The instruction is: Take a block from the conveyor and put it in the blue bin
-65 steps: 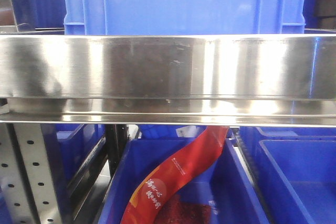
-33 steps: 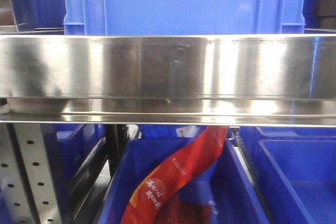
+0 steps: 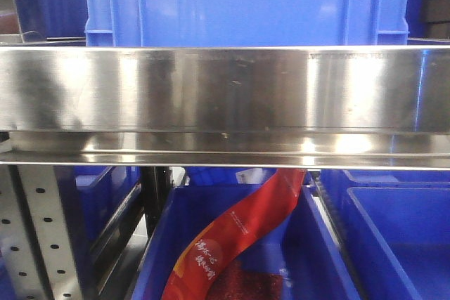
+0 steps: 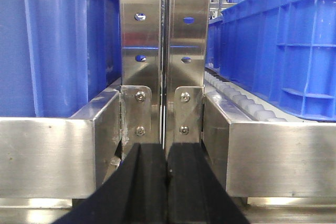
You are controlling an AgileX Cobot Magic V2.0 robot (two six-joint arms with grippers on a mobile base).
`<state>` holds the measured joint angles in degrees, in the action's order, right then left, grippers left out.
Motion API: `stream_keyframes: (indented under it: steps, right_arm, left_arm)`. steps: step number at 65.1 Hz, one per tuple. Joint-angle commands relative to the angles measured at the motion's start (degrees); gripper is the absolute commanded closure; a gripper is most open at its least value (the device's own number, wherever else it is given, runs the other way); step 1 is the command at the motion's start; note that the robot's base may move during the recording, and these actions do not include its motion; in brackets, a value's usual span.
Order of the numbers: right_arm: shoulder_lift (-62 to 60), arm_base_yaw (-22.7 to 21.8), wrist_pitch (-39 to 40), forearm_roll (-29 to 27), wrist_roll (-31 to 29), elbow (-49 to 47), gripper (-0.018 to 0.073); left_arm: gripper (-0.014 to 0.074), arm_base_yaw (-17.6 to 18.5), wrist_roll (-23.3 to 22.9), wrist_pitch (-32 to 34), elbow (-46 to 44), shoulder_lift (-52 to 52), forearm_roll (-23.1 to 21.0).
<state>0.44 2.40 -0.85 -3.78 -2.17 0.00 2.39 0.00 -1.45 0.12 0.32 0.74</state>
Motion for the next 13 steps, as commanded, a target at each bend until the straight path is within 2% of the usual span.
stream_keyframes:
  steps: [1, 13]
  right_arm:
    - [-0.44, -0.30, 1.33, 0.40, -0.11, 0.00, 0.0721]
    - [-0.44, -0.30, 1.33, 0.40, -0.11, 0.00, 0.0721]
  left_arm:
    - [0.0707, -0.01, 0.00, 0.36, -0.12, -0.32, 0.16]
    - [0.0707, -0.01, 0.00, 0.36, -0.12, -0.32, 0.16]
